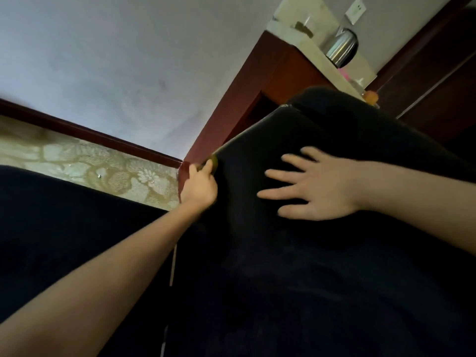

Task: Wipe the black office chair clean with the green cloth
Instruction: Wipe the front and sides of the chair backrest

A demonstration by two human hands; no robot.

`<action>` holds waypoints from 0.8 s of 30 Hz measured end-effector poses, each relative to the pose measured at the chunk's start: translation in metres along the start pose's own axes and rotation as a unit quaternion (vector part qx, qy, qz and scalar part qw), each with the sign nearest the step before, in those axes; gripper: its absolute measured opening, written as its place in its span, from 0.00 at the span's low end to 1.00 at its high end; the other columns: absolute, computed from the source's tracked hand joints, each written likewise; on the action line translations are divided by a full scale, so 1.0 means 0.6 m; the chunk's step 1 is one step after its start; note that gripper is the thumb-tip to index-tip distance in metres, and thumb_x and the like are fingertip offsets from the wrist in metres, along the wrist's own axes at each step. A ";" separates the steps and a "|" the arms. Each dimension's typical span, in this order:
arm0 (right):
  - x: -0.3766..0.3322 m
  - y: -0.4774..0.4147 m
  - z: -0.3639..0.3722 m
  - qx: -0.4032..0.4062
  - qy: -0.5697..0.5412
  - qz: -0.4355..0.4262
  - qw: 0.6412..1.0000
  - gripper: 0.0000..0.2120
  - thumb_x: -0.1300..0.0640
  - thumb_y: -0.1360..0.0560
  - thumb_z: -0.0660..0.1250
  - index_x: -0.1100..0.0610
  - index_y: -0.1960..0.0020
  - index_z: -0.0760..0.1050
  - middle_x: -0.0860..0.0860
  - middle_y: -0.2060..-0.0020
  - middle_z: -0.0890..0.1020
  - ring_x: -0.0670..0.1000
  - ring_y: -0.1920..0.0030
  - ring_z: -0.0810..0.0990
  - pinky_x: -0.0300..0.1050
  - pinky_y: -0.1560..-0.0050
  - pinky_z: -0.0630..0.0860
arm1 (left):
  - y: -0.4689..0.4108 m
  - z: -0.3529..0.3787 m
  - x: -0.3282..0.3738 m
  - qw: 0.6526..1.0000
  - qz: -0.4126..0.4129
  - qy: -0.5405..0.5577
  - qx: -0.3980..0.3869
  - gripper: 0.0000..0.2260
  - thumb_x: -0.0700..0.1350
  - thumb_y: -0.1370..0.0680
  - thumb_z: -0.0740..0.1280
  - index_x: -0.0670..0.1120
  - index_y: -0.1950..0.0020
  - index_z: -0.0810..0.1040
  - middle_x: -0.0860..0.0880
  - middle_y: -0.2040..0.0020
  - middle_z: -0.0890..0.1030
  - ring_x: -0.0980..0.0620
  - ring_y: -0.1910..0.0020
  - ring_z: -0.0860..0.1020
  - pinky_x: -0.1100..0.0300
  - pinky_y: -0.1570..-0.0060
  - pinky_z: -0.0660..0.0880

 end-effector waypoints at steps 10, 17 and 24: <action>-0.050 -0.068 0.007 -0.027 -0.022 -0.031 0.999 0.25 0.37 0.21 0.42 0.35 0.26 0.41 0.44 0.24 0.39 0.54 0.26 0.33 0.60 0.30 0.31 | 0.120 0.005 -0.001 0.998 0.057 0.018 -0.030 0.20 0.42 0.19 0.53 0.51 0.27 0.62 0.47 0.32 0.62 0.43 0.38 0.71 0.53 0.41 0.69; -0.046 -0.080 0.012 -0.033 -0.021 -0.033 0.999 0.25 0.36 0.22 0.41 0.34 0.26 0.41 0.43 0.24 0.40 0.53 0.26 0.33 0.60 0.30 0.30 | 0.007 0.010 0.093 0.993 0.113 -0.030 0.015 0.19 0.44 0.20 0.53 0.53 0.29 0.63 0.47 0.32 0.62 0.41 0.44 0.73 0.49 0.50 0.73; -0.045 -0.080 0.008 -0.033 -0.018 -0.032 0.999 0.25 0.36 0.22 0.42 0.34 0.26 0.41 0.43 0.24 0.40 0.53 0.25 0.34 0.60 0.30 0.31 | -0.032 0.009 0.046 0.996 0.078 -0.005 0.045 0.19 0.43 0.20 0.52 0.52 0.30 0.64 0.45 0.34 0.64 0.39 0.46 0.73 0.51 0.50 0.69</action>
Point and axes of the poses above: each hand's wrist, its own y-axis away from the middle knuckle, its own z-axis out of the palm, x = y × z, the point moved 7 cm from there along -y, towards the middle knuckle
